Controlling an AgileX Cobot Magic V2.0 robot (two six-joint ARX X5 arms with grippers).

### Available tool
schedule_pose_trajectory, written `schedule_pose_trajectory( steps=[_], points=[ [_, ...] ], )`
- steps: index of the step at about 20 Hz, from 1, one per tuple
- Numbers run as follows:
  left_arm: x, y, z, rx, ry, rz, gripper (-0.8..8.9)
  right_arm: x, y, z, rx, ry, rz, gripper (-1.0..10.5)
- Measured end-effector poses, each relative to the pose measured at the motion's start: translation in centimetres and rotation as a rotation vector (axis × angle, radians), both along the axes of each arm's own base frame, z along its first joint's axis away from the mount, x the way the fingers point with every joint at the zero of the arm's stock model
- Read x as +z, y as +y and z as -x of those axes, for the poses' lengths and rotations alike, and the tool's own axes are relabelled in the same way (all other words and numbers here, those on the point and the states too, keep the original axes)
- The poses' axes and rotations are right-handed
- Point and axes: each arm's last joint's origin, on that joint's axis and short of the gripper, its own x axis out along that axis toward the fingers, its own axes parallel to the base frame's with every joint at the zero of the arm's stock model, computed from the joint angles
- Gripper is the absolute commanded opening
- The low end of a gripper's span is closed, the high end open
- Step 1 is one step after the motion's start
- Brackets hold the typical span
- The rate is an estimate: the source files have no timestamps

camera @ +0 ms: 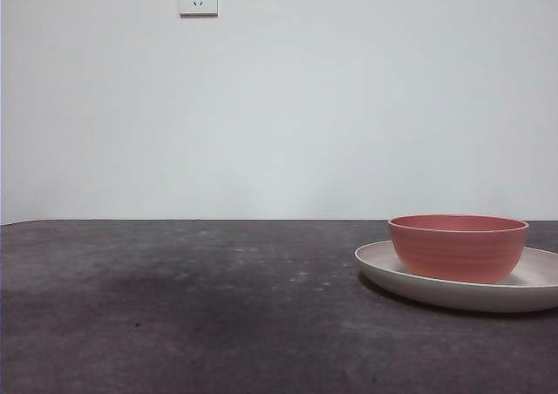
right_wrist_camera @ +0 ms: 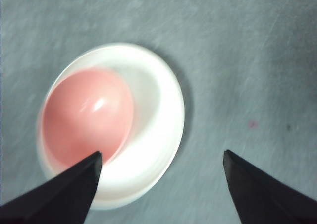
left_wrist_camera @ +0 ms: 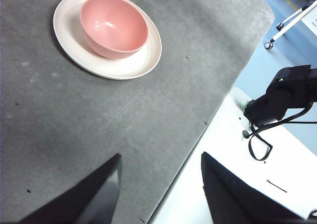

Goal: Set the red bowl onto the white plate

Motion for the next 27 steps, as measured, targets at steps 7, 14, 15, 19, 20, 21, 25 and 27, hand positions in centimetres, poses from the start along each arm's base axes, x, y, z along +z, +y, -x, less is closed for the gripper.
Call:
schedule_pose_trajectory(
  steps=[7,14,15,19,20,21,25,27],
  points=[
    [0.0,0.0,0.0,0.0,-0.001,0.0,2.57,-4.6,-1.3,-5.1,0.036,0.095,-0.114,3.4],
    [0.0,0.0,0.0,0.0,-0.002,0.001,2.58,-8.9,-1.5,-7.9,0.052,0.198,-0.155,2.5],
    [0.0,0.0,0.0,0.0,-0.004,0.002,2.58,-9.4,-1.4,-8.2,0.059,0.212,-0.157,2.5],
    [0.0,0.0,0.0,-0.001,-0.006,0.003,2.57,-10.9,-0.5,-9.0,0.094,0.242,-0.157,2.4],
    [0.0,0.0,0.0,-0.001,-0.006,0.003,2.57,-11.1,-0.3,-9.1,0.101,0.243,-0.156,2.1],
    [0.0,0.0,0.0,-0.001,-0.006,0.003,2.58,-11.4,-0.2,-9.2,0.106,0.248,-0.156,1.9],
    [0.0,0.0,0.0,0.0,-0.005,0.003,2.57,-11.9,-0.1,-9.6,0.111,0.245,-0.153,0.5],
    [0.0,0.0,0.0,0.0,-0.005,0.003,2.58,-11.9,-0.1,-9.6,0.106,0.244,-0.144,0.1]
  ],
)
